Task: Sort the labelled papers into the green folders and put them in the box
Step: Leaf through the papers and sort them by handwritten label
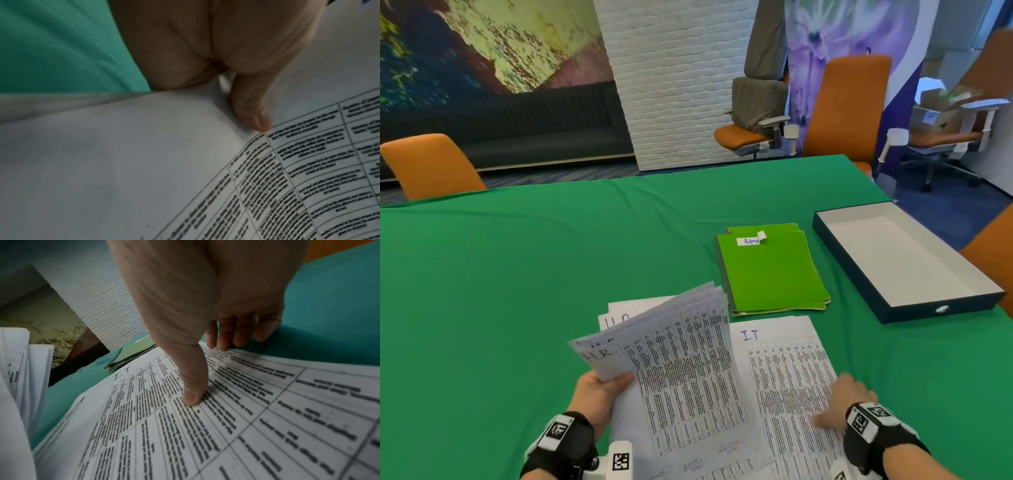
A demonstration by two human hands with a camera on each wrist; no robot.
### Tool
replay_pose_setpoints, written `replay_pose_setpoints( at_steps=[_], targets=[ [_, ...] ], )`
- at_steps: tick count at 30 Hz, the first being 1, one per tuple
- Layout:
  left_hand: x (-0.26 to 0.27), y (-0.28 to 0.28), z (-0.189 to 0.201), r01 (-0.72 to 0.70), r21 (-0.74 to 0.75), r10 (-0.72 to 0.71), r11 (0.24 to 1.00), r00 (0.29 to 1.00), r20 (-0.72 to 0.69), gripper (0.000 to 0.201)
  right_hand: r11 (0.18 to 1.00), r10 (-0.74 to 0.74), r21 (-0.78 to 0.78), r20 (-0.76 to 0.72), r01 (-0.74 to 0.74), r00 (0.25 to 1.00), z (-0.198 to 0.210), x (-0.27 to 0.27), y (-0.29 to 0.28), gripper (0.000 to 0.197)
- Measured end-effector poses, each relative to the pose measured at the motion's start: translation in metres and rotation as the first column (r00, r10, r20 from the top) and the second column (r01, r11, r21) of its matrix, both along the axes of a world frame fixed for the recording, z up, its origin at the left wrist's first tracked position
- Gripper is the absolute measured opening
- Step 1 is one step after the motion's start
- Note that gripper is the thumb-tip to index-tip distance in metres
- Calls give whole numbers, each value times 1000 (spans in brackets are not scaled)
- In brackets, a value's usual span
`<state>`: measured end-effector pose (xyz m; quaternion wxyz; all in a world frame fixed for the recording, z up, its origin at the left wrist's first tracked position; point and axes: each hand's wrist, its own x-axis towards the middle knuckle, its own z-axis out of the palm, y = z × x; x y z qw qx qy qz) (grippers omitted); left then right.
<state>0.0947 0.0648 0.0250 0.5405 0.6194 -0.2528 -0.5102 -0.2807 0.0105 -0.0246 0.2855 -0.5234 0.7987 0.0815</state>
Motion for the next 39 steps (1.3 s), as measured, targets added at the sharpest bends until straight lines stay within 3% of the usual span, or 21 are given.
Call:
replay_pose_setpoints(
  at_steps=[3, 6, 7, 9, 11, 13, 15, 16, 17, 21, 24, 30, 35, 39],
  targets=[
    [-4, 0, 3, 23, 11, -23, 1000, 1000, -9, 19, 1000, -3, 7, -56, 3, 998, 1, -1, 1, 81],
    [-11, -4, 5, 33, 39, -34, 999, 999, 14, 20, 1000, -16, -27, -31, 16, 999, 0, 3, 2, 98],
    [-15, -5, 9, 22, 54, -22, 998, 1000, 6, 30, 999, -17, -39, -18, 16, 1000, -1, 5, 4, 104],
    [-20, -8, 12, 15, 54, -14, 998, 1000, -10, 43, 998, -48, -47, 49, 51, 998, -2, 7, 5, 111],
    [-25, -7, 16, 39, 19, -40, 999, 999, 27, 34, 991, -113, -48, 160, 122, 981, -1, 6, 6, 109],
    [-28, -6, 17, 49, -7, -49, 999, 999, 19, 33, 993, -80, -66, 192, 94, 978, 1, 3, 5, 83],
    [-29, -7, 16, 35, -31, -34, 999, 999, 22, 31, 990, 10, -142, 141, 10, 990, 2, -3, 3, 33],
    [-31, -7, 19, 40, -31, -39, 999, 999, 13, 24, 983, 46, -184, 115, -24, 992, 5, -6, 3, 14],
    [-32, -8, 22, 48, -14, -48, 999, 999, -4, 11, 974, 67, -222, 118, -39, 991, 8, -10, 1, 7],
    [-42, -12, 34, 169, 126, -147, 978, 975, -166, 16, 932, 60, -360, 244, 33, 968, 30, -22, -15, 13],
    [-55, -12, 44, 243, 121, -215, 963, 955, -203, 10, 869, 90, -483, 361, 104, 928, 58, -28, -27, 13],
    [-64, -16, 43, 273, 135, -247, 952, 952, -182, 59, 736, 112, -635, 457, 235, 883, 98, -35, -44, 16],
    [-61, -16, 43, 290, 165, -264, 943, 951, -162, 58, 696, 135, -663, 497, 275, 857, 106, -44, -48, 19],
    [-42, -16, 41, 266, 179, -218, 947, 943, -250, 54, 651, 197, -692, 551, 312, 811, 123, -49, -47, 21]
  ],
)
